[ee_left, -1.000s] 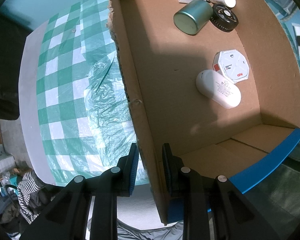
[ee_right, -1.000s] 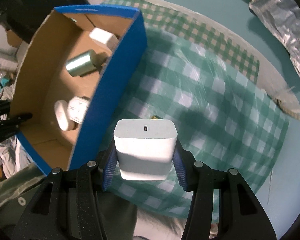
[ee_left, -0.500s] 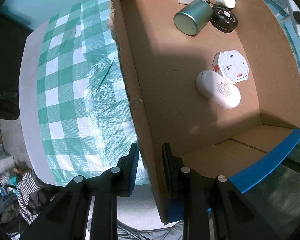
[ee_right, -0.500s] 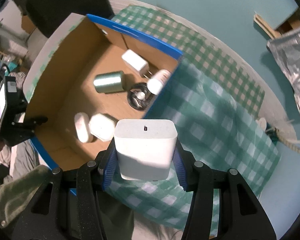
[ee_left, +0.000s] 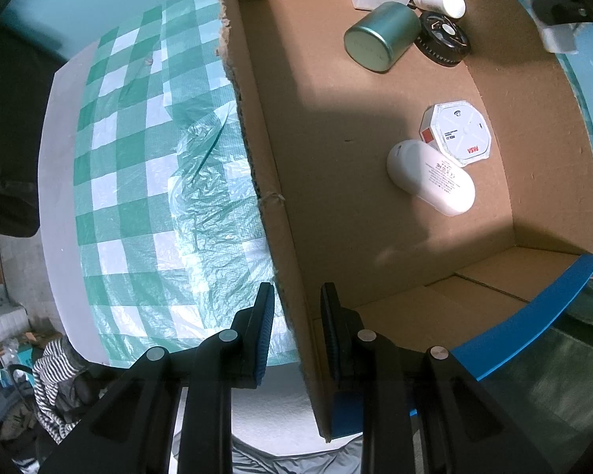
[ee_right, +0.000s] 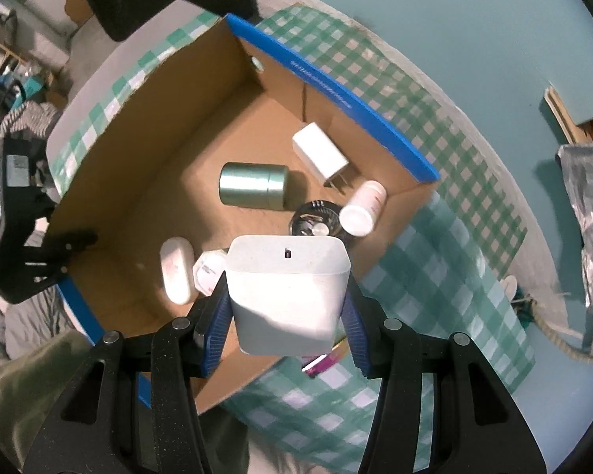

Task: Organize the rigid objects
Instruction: 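Carry the charger block into the box and open the right gripper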

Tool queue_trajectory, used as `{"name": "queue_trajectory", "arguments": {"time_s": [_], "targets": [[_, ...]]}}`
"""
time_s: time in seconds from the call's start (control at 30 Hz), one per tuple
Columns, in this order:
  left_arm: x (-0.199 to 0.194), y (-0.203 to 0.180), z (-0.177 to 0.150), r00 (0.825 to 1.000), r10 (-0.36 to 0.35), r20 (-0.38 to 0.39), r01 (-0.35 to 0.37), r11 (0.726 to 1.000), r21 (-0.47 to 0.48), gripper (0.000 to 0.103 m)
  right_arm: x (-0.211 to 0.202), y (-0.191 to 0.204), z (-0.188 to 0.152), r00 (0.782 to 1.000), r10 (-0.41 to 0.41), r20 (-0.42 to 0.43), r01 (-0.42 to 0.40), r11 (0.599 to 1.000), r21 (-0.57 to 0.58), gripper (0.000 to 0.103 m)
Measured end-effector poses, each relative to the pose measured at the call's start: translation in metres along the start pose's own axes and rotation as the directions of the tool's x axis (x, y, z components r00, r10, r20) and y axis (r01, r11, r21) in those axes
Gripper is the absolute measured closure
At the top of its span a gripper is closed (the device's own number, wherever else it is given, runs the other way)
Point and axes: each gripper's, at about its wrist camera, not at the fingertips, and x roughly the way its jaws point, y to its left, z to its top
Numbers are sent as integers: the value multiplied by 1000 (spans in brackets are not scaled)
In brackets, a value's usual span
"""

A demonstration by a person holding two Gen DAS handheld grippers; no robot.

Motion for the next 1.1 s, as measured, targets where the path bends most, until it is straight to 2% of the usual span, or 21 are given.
{"name": "queue_trajectory", "arguments": {"time_s": [0.27, 0.57, 1.1], "targets": [[-2, -1, 1, 1000, 3, 0, -3, 1000, 1, 79, 33, 10, 10, 998, -10, -61, 9, 1000, -21, 52], [-2, -2, 1, 1000, 3, 0, -3, 1000, 3, 79, 54, 6, 8, 995, 0, -100, 3, 1000, 25, 52], [-2, -4, 1, 1000, 5, -1, -5, 1000, 3, 79, 13, 2, 6, 1000, 20, -15, -19, 997, 80, 52]]}}
